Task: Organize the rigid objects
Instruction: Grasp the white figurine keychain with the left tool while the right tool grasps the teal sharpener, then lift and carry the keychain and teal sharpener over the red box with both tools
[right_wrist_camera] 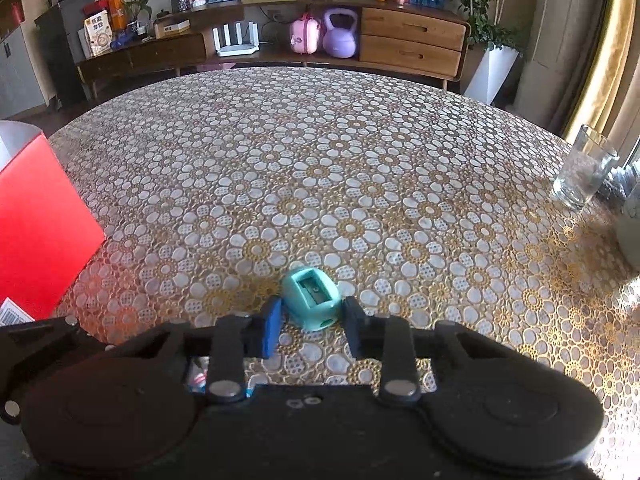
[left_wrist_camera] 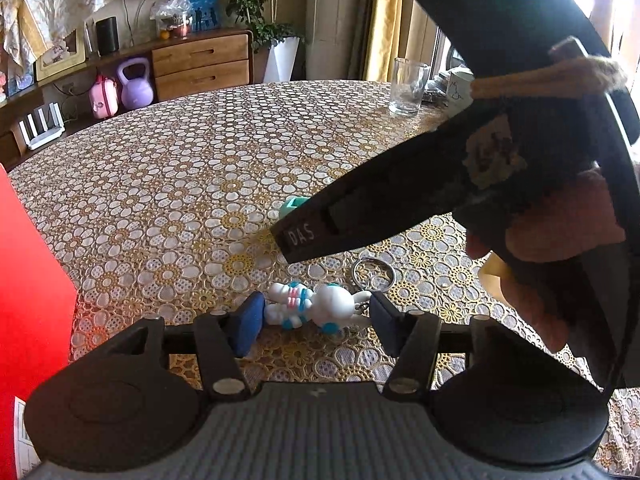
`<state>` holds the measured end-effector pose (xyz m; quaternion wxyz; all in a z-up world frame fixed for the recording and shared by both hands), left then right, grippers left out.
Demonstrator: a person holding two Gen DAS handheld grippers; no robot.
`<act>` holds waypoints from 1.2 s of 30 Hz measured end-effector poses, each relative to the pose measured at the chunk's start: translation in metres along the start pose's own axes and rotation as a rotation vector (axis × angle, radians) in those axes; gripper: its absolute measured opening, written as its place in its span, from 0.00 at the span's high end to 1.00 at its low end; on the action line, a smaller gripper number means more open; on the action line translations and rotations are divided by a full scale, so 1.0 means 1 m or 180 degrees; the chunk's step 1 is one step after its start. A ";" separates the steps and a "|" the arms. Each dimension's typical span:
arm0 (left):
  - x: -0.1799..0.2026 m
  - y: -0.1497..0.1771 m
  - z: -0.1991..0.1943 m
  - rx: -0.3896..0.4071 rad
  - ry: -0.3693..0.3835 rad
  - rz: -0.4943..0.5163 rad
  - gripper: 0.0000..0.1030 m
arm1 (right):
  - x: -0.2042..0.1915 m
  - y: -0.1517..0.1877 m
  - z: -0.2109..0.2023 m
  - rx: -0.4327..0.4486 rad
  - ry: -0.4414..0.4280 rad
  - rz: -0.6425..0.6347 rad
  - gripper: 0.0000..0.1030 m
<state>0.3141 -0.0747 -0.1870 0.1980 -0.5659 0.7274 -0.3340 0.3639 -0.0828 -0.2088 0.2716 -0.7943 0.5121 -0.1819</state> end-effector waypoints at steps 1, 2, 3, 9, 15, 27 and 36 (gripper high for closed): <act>-0.002 0.000 0.000 -0.0004 0.0005 -0.0016 0.44 | 0.001 0.000 -0.003 0.0010 -0.0004 0.0034 0.69; -0.003 0.000 -0.001 -0.0004 0.0010 -0.0029 0.44 | 0.003 0.000 -0.006 0.0021 -0.0021 0.0085 0.69; -0.005 0.000 -0.002 -0.0004 0.0015 -0.0041 0.44 | 0.006 0.000 -0.009 0.0031 -0.0044 0.0143 0.69; -0.012 0.003 -0.011 -0.0008 0.0049 -0.0111 0.45 | 0.023 0.010 -0.033 0.0036 -0.0077 0.0402 0.69; -0.015 0.005 -0.028 0.0014 0.0047 -0.0200 0.45 | 0.024 0.024 -0.067 0.0075 -0.0116 0.0455 0.70; -0.018 0.006 -0.077 0.0158 0.0035 -0.0228 0.45 | 0.000 0.043 -0.142 0.0203 -0.0170 0.0465 0.70; -0.019 0.004 -0.133 0.0308 0.0022 -0.0225 0.45 | -0.027 0.047 -0.187 0.0318 -0.0180 0.0348 0.70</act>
Point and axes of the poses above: each gripper's, at about its wrist camera, not at the fingertips, and z roughly the way its jaws point, x to its right, y to its underside, the point moved 5 cm from there along z, roughly the way its jaws point, and after that the axes turned 3 degrees about y, right-handed, at the moved point
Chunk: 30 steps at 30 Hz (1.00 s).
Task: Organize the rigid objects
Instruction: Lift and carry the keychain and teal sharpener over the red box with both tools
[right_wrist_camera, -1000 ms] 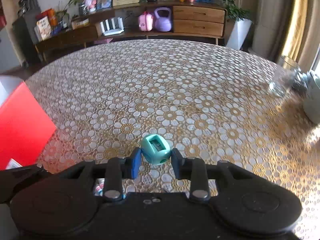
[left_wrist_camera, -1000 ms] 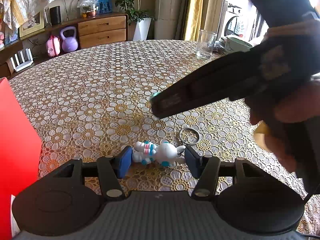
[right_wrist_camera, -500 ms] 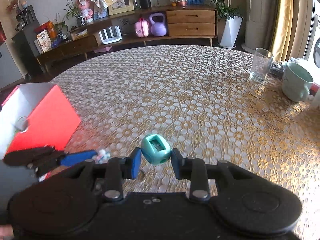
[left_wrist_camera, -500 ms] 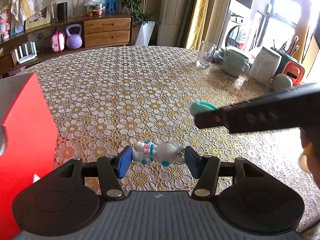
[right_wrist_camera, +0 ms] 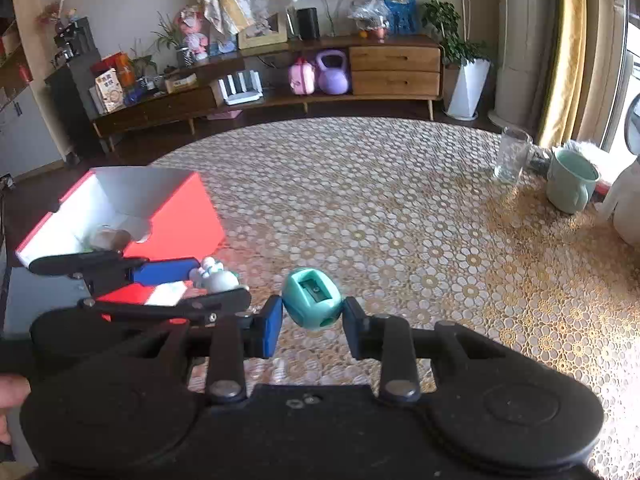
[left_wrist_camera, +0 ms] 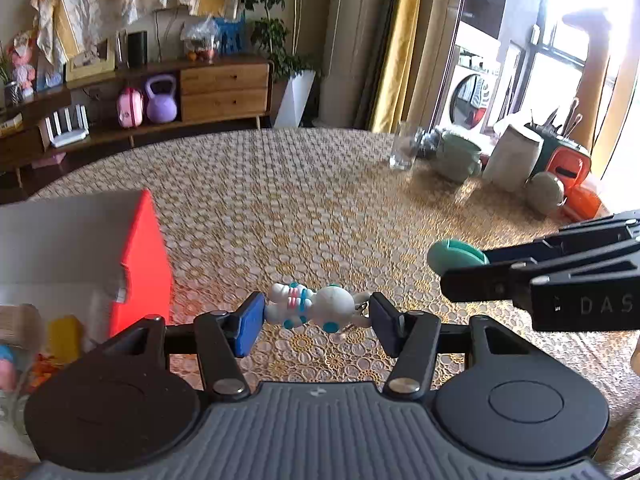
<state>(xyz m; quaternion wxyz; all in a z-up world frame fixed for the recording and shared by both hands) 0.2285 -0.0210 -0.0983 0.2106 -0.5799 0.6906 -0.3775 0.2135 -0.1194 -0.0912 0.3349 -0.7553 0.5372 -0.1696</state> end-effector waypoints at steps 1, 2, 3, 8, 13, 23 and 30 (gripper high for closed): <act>-0.001 -0.002 -0.008 0.0026 -0.0007 0.0006 0.45 | -0.004 -0.001 -0.004 0.0015 -0.0001 -0.0021 0.70; -0.002 -0.004 -0.014 0.0047 -0.0010 0.0009 0.45 | -0.007 -0.001 -0.008 0.0029 -0.0005 -0.0037 0.70; -0.003 -0.006 -0.020 0.0065 -0.0018 0.0014 0.45 | -0.011 -0.002 -0.012 0.0047 -0.0015 -0.0053 0.70; -0.010 -0.014 -0.050 0.0118 -0.0074 0.0016 0.45 | -0.036 -0.006 -0.028 0.0116 -0.0064 -0.0153 0.70; -0.024 -0.018 -0.077 0.0195 -0.0146 0.0016 0.45 | -0.066 -0.012 -0.036 0.0190 -0.0130 -0.0284 0.69; -0.075 -0.018 -0.116 0.0218 -0.0338 -0.0086 0.45 | -0.127 -0.024 -0.036 0.0267 -0.0333 -0.0520 0.69; -0.120 -0.019 -0.135 0.0225 -0.0515 -0.0219 0.45 | -0.162 -0.034 -0.020 0.0248 -0.0432 -0.0686 0.69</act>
Point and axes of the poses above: each gripper's, at about its wrist camera, not at the fingertips, and z roughly the way its jaws point, x to its right, y to its underside, the point moved 5 cm from there along z, roughly the way its jaws point, and after that the axes turned 3 degrees about y, right-handed, at the moved point
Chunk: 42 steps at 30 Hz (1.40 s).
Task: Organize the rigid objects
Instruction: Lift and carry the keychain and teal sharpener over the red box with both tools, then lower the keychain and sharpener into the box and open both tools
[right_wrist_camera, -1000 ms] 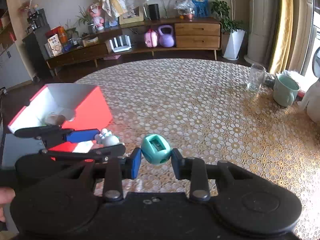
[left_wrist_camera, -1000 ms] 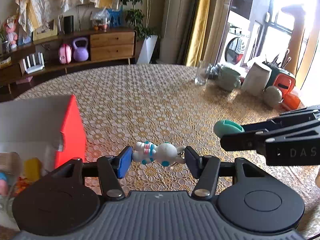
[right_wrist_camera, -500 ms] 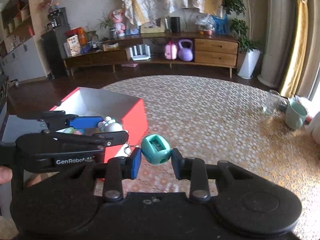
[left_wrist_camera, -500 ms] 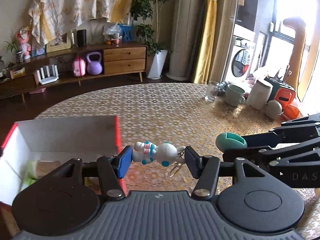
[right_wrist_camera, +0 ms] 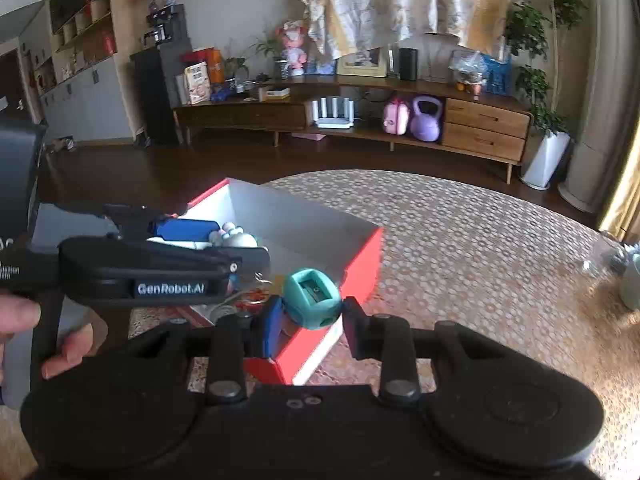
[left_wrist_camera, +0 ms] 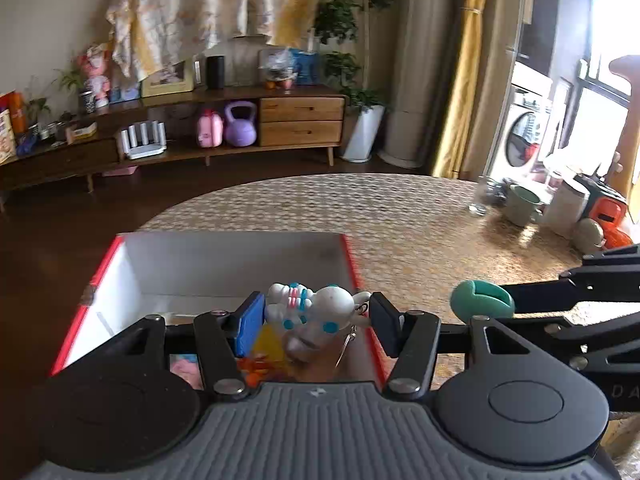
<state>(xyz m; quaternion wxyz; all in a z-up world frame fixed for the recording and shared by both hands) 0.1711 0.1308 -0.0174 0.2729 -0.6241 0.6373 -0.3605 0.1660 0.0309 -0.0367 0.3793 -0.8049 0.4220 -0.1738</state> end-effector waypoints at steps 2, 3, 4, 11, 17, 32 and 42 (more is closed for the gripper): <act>-0.013 -0.001 -0.002 0.0000 -0.0058 -0.0028 0.45 | -0.008 -0.001 0.006 -0.0020 -0.0023 -0.0021 0.69; -0.020 -0.002 -0.002 0.0000 -0.0089 -0.0034 0.45 | -0.012 -0.003 0.010 -0.0031 -0.0032 -0.0035 0.69; -0.028 -0.003 -0.003 0.0001 -0.0127 -0.0041 0.45 | -0.015 -0.004 0.014 -0.0038 -0.0039 -0.0049 0.69; -0.069 -0.004 0.005 -0.0051 -0.0337 -0.0081 0.45 | -0.029 -0.009 0.040 -0.0092 -0.0068 -0.0132 0.69; -0.101 -0.003 0.023 -0.0194 -0.0468 -0.0116 0.45 | -0.033 -0.007 0.071 -0.0201 -0.0073 -0.0135 0.74; -0.143 0.043 0.075 -0.0806 -0.0568 -0.0204 0.45 | -0.046 0.009 0.124 -0.0518 -0.0107 -0.0190 0.76; -0.146 0.056 0.092 -0.1083 -0.0557 -0.0159 0.44 | -0.052 0.004 0.116 -0.0482 -0.0131 -0.0194 0.74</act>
Point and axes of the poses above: each gripper's, at about its wrist camera, not at the fingertips, and z roughly the way its jaws point, x to its right, y to its underside, the point moved 5 cm from there along z, roughly the way its jaws point, and after that the axes turned 3 degrees about y, right-handed, at the moved point
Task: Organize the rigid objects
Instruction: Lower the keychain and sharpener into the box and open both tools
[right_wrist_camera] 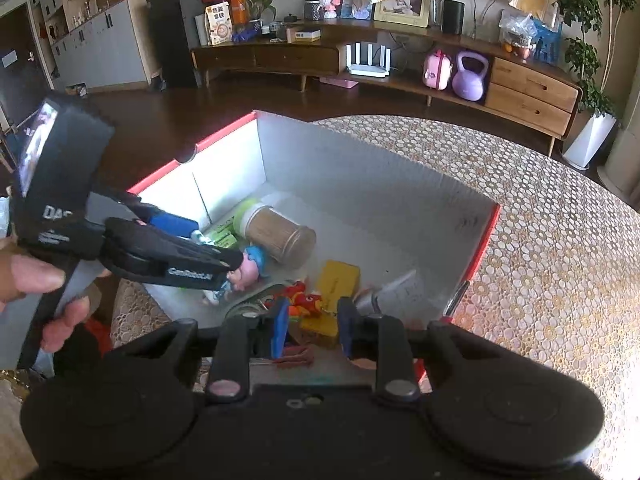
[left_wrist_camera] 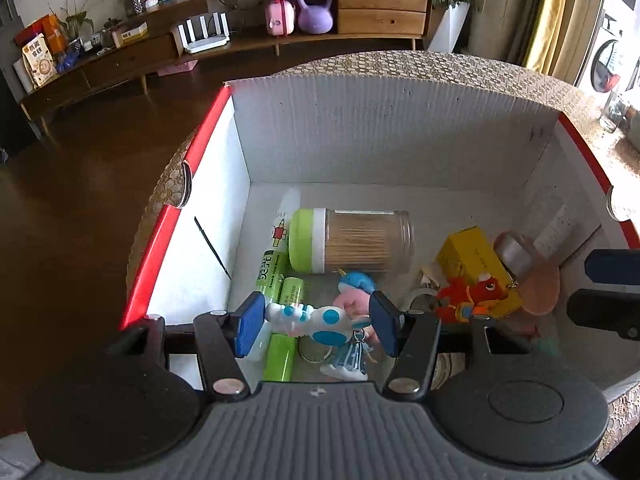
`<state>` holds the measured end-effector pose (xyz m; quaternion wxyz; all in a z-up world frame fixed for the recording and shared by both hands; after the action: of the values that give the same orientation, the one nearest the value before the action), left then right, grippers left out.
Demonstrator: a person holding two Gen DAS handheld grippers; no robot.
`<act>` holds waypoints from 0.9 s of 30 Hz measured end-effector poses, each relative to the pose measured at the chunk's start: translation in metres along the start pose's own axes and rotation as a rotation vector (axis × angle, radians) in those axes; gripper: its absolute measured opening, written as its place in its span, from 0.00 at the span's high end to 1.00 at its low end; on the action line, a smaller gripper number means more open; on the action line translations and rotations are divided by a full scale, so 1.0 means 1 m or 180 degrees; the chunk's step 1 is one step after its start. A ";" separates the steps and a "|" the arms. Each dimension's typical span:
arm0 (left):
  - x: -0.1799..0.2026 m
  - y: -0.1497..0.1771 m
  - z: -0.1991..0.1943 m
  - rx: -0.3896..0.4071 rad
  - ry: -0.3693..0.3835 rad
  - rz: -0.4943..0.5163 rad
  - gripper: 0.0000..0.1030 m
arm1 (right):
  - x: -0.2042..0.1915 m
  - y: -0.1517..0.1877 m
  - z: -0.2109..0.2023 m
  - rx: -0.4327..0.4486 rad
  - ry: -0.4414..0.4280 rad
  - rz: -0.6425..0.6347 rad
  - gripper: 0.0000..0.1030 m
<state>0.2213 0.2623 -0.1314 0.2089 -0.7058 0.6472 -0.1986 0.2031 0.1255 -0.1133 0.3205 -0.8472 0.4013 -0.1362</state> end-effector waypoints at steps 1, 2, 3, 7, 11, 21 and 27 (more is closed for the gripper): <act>0.001 -0.001 0.000 -0.0023 0.0010 -0.0004 0.44 | -0.001 0.000 -0.001 0.0008 -0.0002 -0.0001 0.74; 0.001 -0.002 0.001 -0.0036 0.0018 -0.0014 0.44 | -0.001 -0.001 -0.004 0.0019 -0.0006 0.0003 0.74; 0.002 -0.002 0.000 -0.0045 0.0016 -0.0025 0.44 | -0.002 -0.001 -0.006 0.0032 -0.0014 0.0009 0.73; 0.005 -0.001 -0.008 0.0009 -0.0031 -0.0008 0.44 | -0.003 -0.002 -0.015 0.0078 -0.0040 0.0035 0.71; 0.011 -0.001 -0.023 0.0131 -0.0032 0.0017 0.43 | -0.004 -0.001 -0.024 0.0117 -0.0038 0.0066 0.70; 0.020 -0.005 -0.061 0.0439 0.0055 -0.0089 0.34 | 0.002 0.002 -0.045 0.0232 -0.0002 0.0181 0.66; 0.026 -0.005 -0.084 0.0608 0.0059 -0.0074 0.34 | 0.002 0.003 -0.054 0.0304 -0.0004 0.0239 0.64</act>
<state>0.1810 0.2341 -0.0581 0.2669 -0.6883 0.6189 -0.2683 0.1758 0.0990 -0.0745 0.3657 -0.8153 0.4257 -0.1426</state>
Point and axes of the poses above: each gripper's, at about its wrist camera, not at the fingertips, and z roughly the way its jaws point, x to its right, y to its underside, the point moved 5 cm from there along z, roughly the way its jaws point, and after that the axes turned 3 degrees about y, right-handed, at the moved point
